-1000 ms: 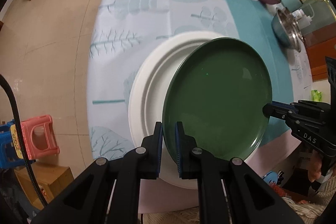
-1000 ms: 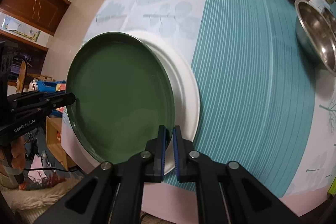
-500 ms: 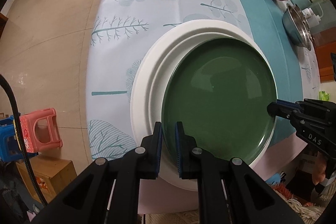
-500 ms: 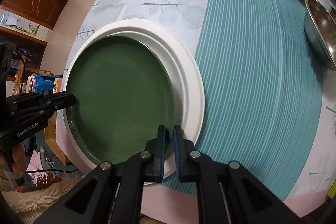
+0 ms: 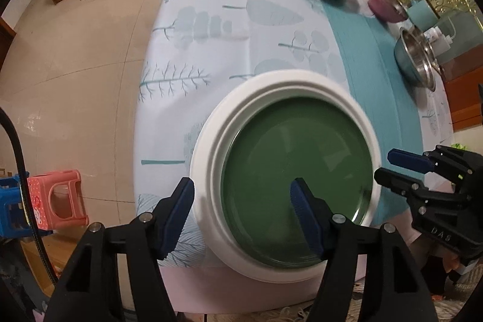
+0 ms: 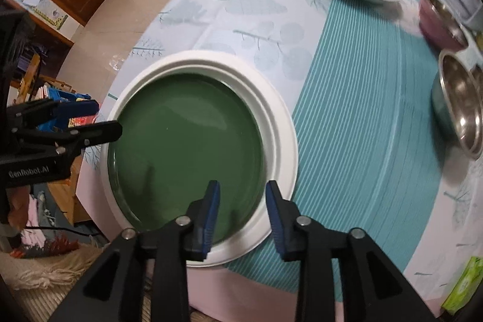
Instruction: Organize plates and bowls
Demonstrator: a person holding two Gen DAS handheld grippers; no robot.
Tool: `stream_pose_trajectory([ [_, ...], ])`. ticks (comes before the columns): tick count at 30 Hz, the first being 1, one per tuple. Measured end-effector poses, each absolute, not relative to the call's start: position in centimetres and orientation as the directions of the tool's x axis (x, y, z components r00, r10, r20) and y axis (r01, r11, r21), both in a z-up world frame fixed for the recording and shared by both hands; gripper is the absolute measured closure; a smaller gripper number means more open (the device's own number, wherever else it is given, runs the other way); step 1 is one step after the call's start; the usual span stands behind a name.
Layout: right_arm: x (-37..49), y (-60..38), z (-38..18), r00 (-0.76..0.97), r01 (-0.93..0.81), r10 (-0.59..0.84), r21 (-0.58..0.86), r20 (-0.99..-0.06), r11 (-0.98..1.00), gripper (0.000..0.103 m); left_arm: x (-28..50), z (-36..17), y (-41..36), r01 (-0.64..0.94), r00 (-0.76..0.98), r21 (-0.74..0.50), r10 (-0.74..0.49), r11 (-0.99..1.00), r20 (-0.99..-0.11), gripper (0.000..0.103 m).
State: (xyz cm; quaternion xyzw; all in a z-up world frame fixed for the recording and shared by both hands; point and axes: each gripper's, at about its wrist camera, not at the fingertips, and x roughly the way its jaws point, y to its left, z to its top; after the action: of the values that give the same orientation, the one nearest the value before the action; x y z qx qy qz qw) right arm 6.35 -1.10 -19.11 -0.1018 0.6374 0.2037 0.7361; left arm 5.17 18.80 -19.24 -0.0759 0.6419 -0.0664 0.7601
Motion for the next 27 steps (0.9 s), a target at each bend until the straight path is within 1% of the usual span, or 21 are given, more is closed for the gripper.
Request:
stream_pose_trajectory([
  [3, 6.1, -1.0, -18.5, 0.116, -0.446, 0.167, 0.099, -0.979, 0.89, 0.07, 5.2, -18.6, 18.8, 0.003, 0.176, -0.202, -0.199, 0.979, -0.964, 0.036],
  [19, 5.5, -1.7, -16.0, 0.188, -0.432, 0.149, 0.054, -0.971, 0.9, 0.07, 4.3, -14.9, 18.6, 0.06, 0.245, -0.19, -0.199, 0.98, -0.949, 0.035],
  [27, 5.6, -3.3, -12.8, 0.278, -0.401, 0.136, 0.014, -0.951, 0.916, 0.07, 5.0, -10.2, 17.6, 0.135, 0.336, -0.153, -0.19, 0.979, -0.923, 0.035],
])
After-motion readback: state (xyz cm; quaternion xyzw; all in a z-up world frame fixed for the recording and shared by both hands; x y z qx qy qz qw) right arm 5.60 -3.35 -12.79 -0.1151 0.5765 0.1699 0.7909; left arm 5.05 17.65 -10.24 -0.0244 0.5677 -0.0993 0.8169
